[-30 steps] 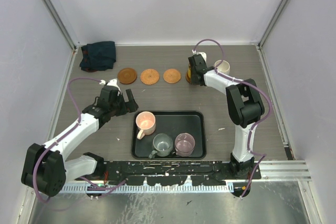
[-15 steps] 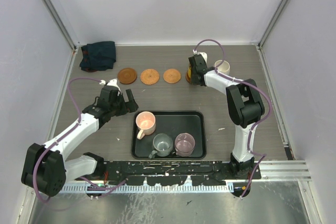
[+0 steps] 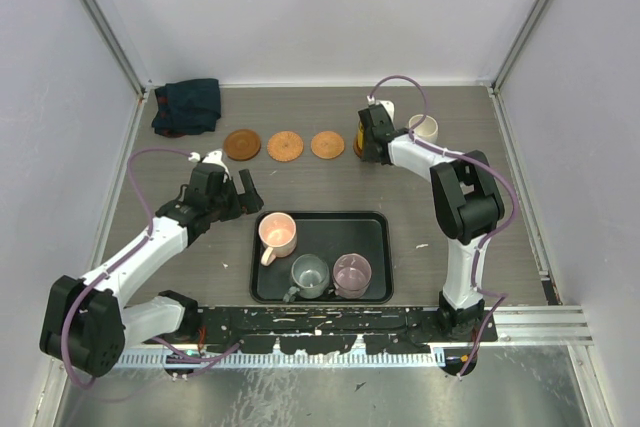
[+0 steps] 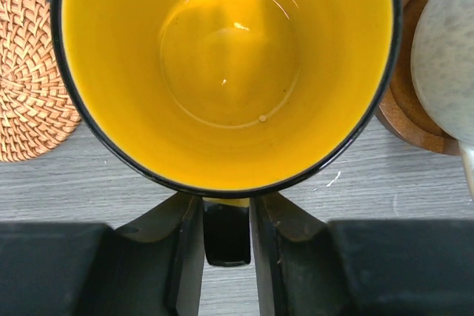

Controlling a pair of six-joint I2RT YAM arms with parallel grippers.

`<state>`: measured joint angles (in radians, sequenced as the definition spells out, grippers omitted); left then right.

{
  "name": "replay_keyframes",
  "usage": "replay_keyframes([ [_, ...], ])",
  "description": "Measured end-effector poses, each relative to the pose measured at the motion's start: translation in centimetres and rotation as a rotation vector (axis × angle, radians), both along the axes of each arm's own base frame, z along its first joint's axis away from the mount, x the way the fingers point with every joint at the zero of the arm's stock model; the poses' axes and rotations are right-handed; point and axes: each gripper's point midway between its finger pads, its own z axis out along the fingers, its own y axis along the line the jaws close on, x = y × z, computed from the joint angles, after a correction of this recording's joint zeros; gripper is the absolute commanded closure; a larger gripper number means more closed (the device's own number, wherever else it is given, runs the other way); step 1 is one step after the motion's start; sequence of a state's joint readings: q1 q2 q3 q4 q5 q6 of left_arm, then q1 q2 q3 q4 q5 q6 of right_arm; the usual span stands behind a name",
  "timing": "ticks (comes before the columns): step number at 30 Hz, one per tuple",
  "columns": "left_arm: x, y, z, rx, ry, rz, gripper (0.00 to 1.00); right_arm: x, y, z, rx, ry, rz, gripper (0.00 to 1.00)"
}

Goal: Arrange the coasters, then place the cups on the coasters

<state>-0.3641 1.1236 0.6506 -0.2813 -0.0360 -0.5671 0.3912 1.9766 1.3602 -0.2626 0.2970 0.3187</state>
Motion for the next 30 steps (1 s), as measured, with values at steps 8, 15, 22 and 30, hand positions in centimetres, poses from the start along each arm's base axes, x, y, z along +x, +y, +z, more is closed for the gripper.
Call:
replay_keyframes([
  [8, 0.0, 0.0, 0.2, -0.006, -0.004, 0.003, 0.02, -0.7, 0.8, 0.5, -0.039, -0.012, 0.006, 0.52],
  [15, 0.0, -0.1, 0.5, -0.016, -0.011, 0.01, 0.02, -1.4, 1.0, 1.4, -0.059, -0.019, -0.011, 0.49],
  [22, -0.1, 0.0, 0.6, -0.018, -0.014, 0.011, 0.02, -3.2, 0.8, 2.3, -0.054, -0.031, -0.033, 0.48],
  [30, -0.2, -0.1, 0.8, -0.024, -0.015, 0.007, 0.02, -4.6, 0.2, 2.6, -0.055, -0.028, -0.039, 0.48],
])
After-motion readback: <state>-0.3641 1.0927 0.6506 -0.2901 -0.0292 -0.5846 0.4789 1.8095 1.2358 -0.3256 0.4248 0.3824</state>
